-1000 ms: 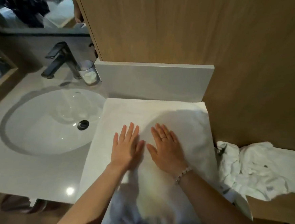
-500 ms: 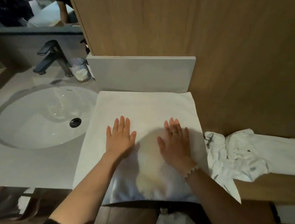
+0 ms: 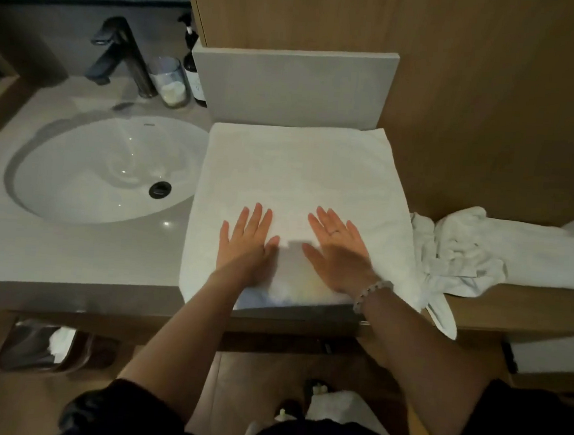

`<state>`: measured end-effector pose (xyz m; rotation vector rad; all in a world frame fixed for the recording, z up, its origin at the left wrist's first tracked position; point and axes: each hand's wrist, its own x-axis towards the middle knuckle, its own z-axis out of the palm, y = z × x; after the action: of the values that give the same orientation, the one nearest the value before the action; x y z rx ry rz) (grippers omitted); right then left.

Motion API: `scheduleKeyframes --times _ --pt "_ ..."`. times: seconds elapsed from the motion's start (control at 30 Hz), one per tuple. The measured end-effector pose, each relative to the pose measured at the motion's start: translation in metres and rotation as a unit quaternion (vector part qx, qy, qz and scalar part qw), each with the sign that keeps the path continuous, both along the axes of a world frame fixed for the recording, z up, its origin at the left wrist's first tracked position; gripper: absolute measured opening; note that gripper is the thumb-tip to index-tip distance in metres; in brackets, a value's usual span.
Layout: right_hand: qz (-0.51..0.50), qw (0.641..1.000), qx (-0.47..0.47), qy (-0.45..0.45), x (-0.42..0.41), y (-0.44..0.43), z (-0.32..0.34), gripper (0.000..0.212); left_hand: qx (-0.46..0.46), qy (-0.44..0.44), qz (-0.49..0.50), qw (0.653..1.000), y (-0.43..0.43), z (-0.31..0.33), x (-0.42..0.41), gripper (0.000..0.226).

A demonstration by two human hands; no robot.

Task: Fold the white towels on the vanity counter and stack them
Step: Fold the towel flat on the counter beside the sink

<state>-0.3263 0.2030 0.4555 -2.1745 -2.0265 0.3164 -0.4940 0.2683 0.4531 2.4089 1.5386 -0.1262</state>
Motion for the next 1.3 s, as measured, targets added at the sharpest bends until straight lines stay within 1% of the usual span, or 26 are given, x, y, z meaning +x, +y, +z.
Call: scheduleKeyframes --times 0.1,0.27,0.3,0.33,0.37,0.4,0.43,0.5,0.53,0.6,0.67,0.73,0.77,0.8,0.87,0.93,1.0,1.07,1.13,1.17,1.3 --pt "-0.047 0.998 -0.052 0.001 0.028 -0.010 -0.001 0.060 0.011 -0.008 -0.004 1.000 0.000 -0.002 -0.002 0.056" --pt "-0.062 0.996 -0.071 0.008 0.035 -0.010 0.001 0.060 -0.026 -0.030 0.014 0.999 0.004 0.003 -0.013 0.055" --pt "-0.064 0.996 -0.068 0.017 0.034 -0.009 0.002 0.061 -0.034 -0.046 0.020 0.998 0.003 0.007 -0.019 0.055" --pt "-0.075 0.995 -0.053 0.035 0.033 -0.010 0.003 0.061 -0.034 -0.083 0.036 0.995 -0.001 0.012 -0.027 0.055" --pt "-0.097 0.993 -0.026 0.060 0.033 -0.012 0.005 0.061 -0.017 -0.139 0.067 0.988 -0.009 0.019 -0.036 0.054" --pt "-0.129 0.988 0.013 0.086 0.034 -0.018 0.007 0.061 0.012 -0.201 0.111 0.973 -0.020 0.024 -0.046 0.052" --pt "-0.171 0.978 0.055 0.107 0.039 -0.027 0.008 0.060 0.047 -0.257 0.164 0.951 -0.033 0.029 -0.057 0.050" --pt "-0.263 0.948 0.104 0.144 0.053 -0.047 0.007 0.059 0.090 -0.333 0.294 0.892 -0.056 0.032 -0.077 0.046" --pt "-0.307 0.931 0.099 0.173 0.059 -0.057 0.006 0.059 0.077 -0.357 0.357 0.859 -0.064 0.029 -0.087 0.045" --pt "-0.377 0.886 0.048 0.265 0.066 -0.071 0.005 0.060 -0.015 -0.408 0.441 0.799 -0.071 0.017 -0.097 0.047" --pt "-0.398 0.844 0.002 0.358 0.063 -0.077 0.003 0.058 -0.115 -0.451 0.467 0.752 -0.079 0.009 -0.098 0.054" --pt "-0.402 0.820 0.009 0.407 0.058 -0.079 0.000 0.057 -0.169 -0.487 0.475 0.713 -0.089 0.011 -0.093 0.055" --pt "-0.411 0.807 0.021 0.424 0.057 -0.081 -0.001 0.057 -0.180 -0.497 0.468 0.709 -0.093 0.012 -0.092 0.057" --pt "-0.422 0.792 0.030 0.440 0.056 -0.084 -0.002 0.057 -0.187 -0.495 0.456 0.716 -0.097 0.012 -0.093 0.059" --pt "-0.443 0.761 0.038 0.473 0.058 -0.093 -0.005 0.056 -0.189 -0.482 0.425 0.743 -0.102 0.010 -0.098 0.061" --pt "-0.466 0.729 0.039 0.500 0.061 -0.102 -0.006 0.052 -0.162 -0.477 0.405 0.763 -0.107 0.008 -0.098 0.057" --pt "-0.458 0.708 0.029 0.536 0.062 -0.112 -0.005 0.046 -0.111 -0.489 0.401 0.767 -0.110 0.011 -0.095 0.047" --pt "-0.394 0.700 0.016 0.595 0.063 -0.122 -0.005 0.046 -0.062 -0.508 0.397 0.762 -0.109 0.015 -0.094 0.035" --pt "-0.356 0.712 0.006 0.605 0.066 -0.128 -0.005 0.044 -0.039 -0.521 0.380 0.764 -0.107 0.018 -0.098 0.032" --pt "-0.363 0.715 0.009 0.598 0.068 -0.128 -0.005 0.043 -0.032 -0.527 0.371 0.764 -0.106 0.019 -0.101 0.034" --pt "-0.413 0.696 0.026 0.587 0.078 -0.123 -0.007 0.044 -0.018 -0.529 0.366 0.766 -0.104 0.015 -0.118 0.036"
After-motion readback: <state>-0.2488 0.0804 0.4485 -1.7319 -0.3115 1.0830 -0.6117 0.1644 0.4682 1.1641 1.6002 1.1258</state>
